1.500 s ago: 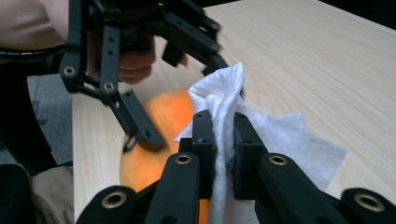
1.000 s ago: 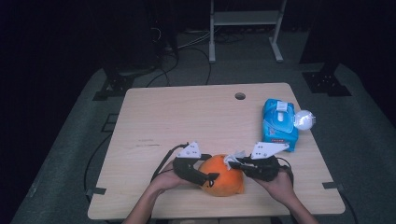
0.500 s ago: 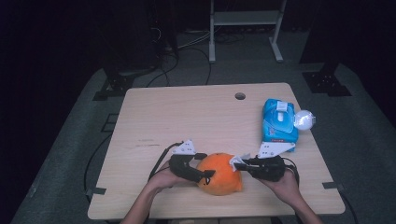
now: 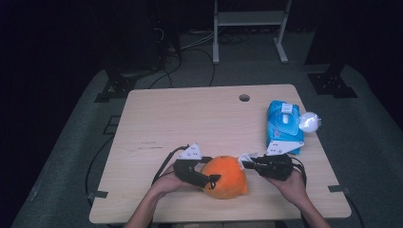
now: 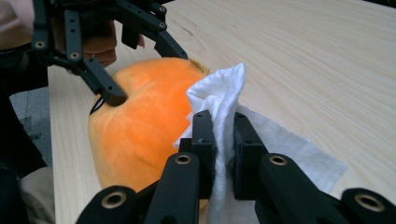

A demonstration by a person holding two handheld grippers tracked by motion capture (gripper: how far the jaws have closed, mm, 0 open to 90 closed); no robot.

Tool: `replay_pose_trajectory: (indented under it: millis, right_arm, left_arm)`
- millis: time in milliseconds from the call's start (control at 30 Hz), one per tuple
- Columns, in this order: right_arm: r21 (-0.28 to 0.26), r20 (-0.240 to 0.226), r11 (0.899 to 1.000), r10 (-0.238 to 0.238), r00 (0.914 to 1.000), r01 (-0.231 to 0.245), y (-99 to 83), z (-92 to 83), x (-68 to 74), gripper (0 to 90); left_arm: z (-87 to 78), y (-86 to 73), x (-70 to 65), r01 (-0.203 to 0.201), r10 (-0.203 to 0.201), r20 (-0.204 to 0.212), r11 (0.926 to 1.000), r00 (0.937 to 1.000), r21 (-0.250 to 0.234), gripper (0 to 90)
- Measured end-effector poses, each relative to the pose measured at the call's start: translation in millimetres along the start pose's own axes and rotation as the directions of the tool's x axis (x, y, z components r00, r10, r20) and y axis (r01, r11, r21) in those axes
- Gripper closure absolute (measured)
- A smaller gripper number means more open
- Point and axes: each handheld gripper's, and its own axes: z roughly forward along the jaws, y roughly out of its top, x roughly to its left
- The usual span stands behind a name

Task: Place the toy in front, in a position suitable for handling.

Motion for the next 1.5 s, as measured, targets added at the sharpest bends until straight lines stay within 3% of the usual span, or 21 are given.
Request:
replay_pose_trajectory:
  millis: [333,400,567,700,933,1000,1167,1300,1433,1500]
  right_arm:
    - [-0.035,-0.011,0.999,-0.022,0.9997,0.022,14.1,5.6,5.9,81.4]
    - [-0.024,-0.007,0.999,-0.037,0.9993,0.037,14.2,6.8,6.1,81.4]
    - [-0.007,-0.019,1.0,-0.01,0.9998,0.01,7.8,1.3,0.5,81.4]
    - [0.0,-0.021,1.0,0.006,0.9998,-0.006,4.2,-2.8,-0.7,81.4]
    - [0.002,-0.038,0.999,-0.041,0.9984,0.041,17.5,11.7,11.7,81.3]
    - [0.012,-0.032,0.998,-0.062,0.9976,0.063,19.4,15.5,15.2,81.3]
    - [0.006,-0.046,0.999,-0.042,0.9981,0.042,14.6,8.8,11.3,81.3]
    - [0.007,-0.066,0.998,-0.054,0.9964,0.055,10.5,4.9,14.9,81.3]
    - [0.001,-0.088,0.997,-0.071,0.9936,0.071,9.3,3.7,21.5,81.2]
    - [0.004,-0.09,0.997,-0.077,0.9929,0.077,10.2,4.4,22.5,81.2]
  left_arm:
    - [3.7,9.1,-14.5,-0.084,0.084,-0.007,0.9962,0.9964,0.021,27.1]
    - [3.1,9.1,-13.7,-0.078,0.078,-0.01,0.9967,0.9969,0.023,27.0]
    - [1.1,6.9,-10.1,-0.062,0.062,-0.004,0.9979,0.9981,0.015,27.0]
    - [2.9,8.7,-13.3,-0.079,0.079,-0.005,0.9967,0.9968,0.019,27.2]
    - [7.0,13.7,-23.2,-0.127,0.127,-0.007,0.9914,0.9919,0.033,27.1]
    - [5.6,12.5,-21.3,-0.118,0.118,0.0,0.9926,0.9931,0.031,27.1]
    - [2.2,11.2,-15.2,-0.077,0.077,0.024,0.997,0.9968,0.011,25.7]
    - [2.3,12.2,-9.0,-0.013,0.013,0.012,0.9998,0.9998,0.014,11.7]
    - [9.7,7.8,-6.0,0.041,-0.042,0.064,0.9989,0.997,0.024,8.7]
    - [13.5,5.7,-7.7,0.026,-0.029,0.081,0.9993,0.9963,0.028,14.0]
